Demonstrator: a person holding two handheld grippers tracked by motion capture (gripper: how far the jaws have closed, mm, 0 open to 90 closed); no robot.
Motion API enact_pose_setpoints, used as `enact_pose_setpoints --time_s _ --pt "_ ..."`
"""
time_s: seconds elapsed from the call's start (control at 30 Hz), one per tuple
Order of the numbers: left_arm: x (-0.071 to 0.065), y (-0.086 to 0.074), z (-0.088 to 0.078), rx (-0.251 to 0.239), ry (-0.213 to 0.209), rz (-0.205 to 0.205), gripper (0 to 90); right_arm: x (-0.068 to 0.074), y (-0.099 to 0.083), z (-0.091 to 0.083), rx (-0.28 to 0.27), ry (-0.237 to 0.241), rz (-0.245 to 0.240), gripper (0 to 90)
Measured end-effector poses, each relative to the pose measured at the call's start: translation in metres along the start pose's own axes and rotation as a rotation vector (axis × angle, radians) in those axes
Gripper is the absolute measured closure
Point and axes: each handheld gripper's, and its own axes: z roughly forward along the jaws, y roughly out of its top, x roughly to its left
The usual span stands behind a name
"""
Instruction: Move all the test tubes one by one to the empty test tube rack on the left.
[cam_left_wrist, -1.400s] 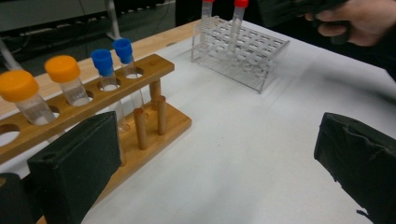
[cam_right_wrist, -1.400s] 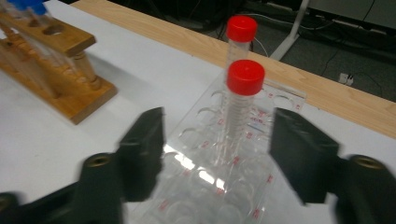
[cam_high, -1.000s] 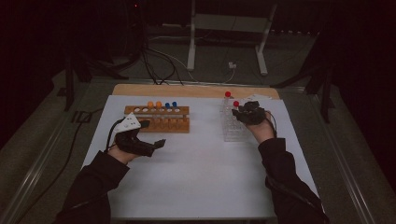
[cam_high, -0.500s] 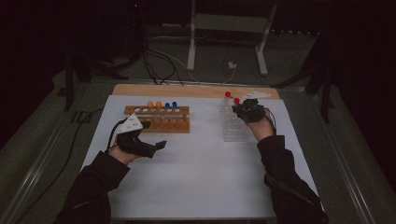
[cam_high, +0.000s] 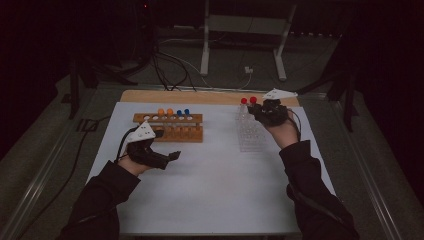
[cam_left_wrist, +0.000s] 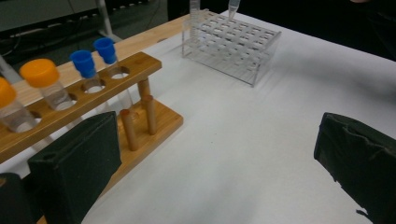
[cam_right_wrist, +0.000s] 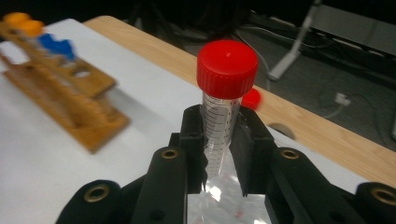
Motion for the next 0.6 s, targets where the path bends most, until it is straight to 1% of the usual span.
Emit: enact_pose_setpoints --time_s 0.17,0.23,0.27,0.5,0.6 --pt "-0.004 0.003 0.003 0.007 -0.018 0.010 1.4 0.021 -0.001 -0.003 0.003 0.056 -0.039 74.6" --pt "-0.005 0.005 0.004 0.007 -0.022 0.012 1.4 0.028 -0.003 -0.004 0.002 0.077 -0.046 74.6" --pt "-0.006 0.005 0.004 0.006 -0.022 0.014 1.4 0.033 -0.004 -0.004 0.002 0.091 -0.053 74.6" --pt "-0.013 0.011 0.009 0.014 -0.058 0.035 1.8 0.060 -0.016 -0.005 0.017 0.160 -0.105 74.6" --pt "-0.016 0.015 0.011 0.009 -0.072 0.042 1.8 0.069 -0.021 -0.005 0.018 0.190 -0.110 74.6"
